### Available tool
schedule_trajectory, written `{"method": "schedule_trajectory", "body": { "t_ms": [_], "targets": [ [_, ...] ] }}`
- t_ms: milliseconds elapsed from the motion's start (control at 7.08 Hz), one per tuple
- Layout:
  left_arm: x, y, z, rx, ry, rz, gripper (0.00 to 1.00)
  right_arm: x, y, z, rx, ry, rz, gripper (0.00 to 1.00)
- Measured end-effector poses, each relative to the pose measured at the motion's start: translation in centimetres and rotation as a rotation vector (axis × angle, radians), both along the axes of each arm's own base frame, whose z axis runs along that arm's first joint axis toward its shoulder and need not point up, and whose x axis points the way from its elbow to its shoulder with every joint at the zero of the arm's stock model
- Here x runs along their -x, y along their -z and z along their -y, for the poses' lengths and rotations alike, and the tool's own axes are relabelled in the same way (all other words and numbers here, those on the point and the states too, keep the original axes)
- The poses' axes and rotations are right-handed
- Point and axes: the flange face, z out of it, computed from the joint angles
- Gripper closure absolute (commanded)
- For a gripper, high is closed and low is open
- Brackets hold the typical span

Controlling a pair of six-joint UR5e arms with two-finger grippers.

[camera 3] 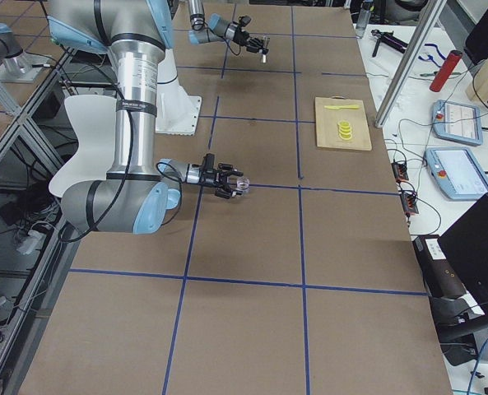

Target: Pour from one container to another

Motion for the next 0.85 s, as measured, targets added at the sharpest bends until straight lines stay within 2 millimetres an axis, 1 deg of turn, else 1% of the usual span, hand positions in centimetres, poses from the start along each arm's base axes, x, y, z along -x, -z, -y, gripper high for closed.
{"method": "schedule_trajectory", "body": {
  "t_ms": [283, 424, 565, 707, 848],
  "targets": [
    [0.0, 0.0, 0.0, 0.000, 0.000, 0.000, 1.00, 0.0, -0.3, 0.4, 0.011, -0.001, -0.008, 0.04],
    [0.0, 0.0, 0.0, 0.000, 0.000, 0.000, 1.00, 0.5, -0.2, 0.5, 0.012, -0.001, -0.007, 0.05],
    [0.0, 0.0, 0.0, 0.000, 0.001, 0.000, 1.00, 1.4, -0.1, 0.6, 0.012, -0.002, -0.005, 0.08],
    [0.0, 0.0, 0.0, 0.000, 0.001, -0.002, 1.00, 2.0, -0.1, 0.7, 0.012, -0.005, -0.004, 0.22],
    [0.1, 0.0, 0.0, 0.000, 0.002, -0.003, 1.00, 2.3, -0.1, 0.8, 0.012, -0.008, -0.004, 0.51]
  ]
}}
